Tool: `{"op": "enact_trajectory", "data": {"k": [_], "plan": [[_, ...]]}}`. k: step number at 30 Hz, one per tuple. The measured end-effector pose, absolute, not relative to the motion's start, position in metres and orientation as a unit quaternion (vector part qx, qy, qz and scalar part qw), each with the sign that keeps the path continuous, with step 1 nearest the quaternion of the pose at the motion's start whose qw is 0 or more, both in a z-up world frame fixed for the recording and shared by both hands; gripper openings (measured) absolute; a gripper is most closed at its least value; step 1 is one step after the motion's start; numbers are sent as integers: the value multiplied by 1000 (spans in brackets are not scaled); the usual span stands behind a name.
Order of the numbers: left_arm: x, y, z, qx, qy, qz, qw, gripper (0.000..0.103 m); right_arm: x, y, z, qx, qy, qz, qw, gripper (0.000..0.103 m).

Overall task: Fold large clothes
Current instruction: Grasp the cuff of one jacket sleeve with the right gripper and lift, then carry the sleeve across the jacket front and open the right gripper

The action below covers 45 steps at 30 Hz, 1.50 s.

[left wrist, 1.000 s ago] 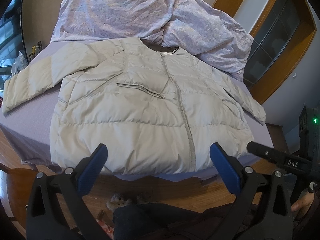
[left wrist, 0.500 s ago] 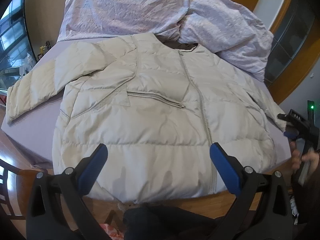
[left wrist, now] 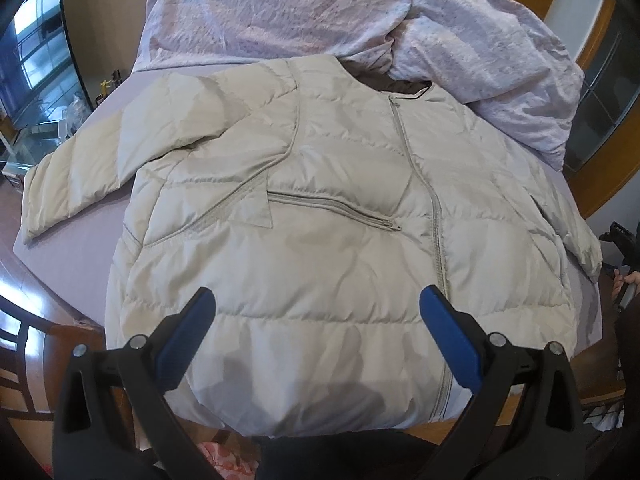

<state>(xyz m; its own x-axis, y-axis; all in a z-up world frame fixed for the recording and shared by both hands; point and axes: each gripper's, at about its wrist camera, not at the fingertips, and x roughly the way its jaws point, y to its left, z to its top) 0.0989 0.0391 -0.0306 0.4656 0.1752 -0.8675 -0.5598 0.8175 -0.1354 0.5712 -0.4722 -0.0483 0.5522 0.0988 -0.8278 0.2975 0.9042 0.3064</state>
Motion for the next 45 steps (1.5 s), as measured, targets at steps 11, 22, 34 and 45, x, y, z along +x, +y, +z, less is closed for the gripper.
{"op": "enact_trajectory", "data": {"k": [11, 22, 34, 45], "plan": [[107, 37, -30, -204, 473, 233, 825, 101, 591, -488, -79, 258, 487, -33, 834, 71], [111, 56, -27, -198, 472, 241, 825, 101, 584, -466, -59, 252, 470, 4, 846, 18], [103, 118, -18, -193, 452, 261, 831, 101, 547, -350, 34, 260, 409, 155, 861, 17], [71, 181, -15, -218, 431, 290, 826, 101, 495, -148, 45, 174, 454, 287, 826, 17]]}}
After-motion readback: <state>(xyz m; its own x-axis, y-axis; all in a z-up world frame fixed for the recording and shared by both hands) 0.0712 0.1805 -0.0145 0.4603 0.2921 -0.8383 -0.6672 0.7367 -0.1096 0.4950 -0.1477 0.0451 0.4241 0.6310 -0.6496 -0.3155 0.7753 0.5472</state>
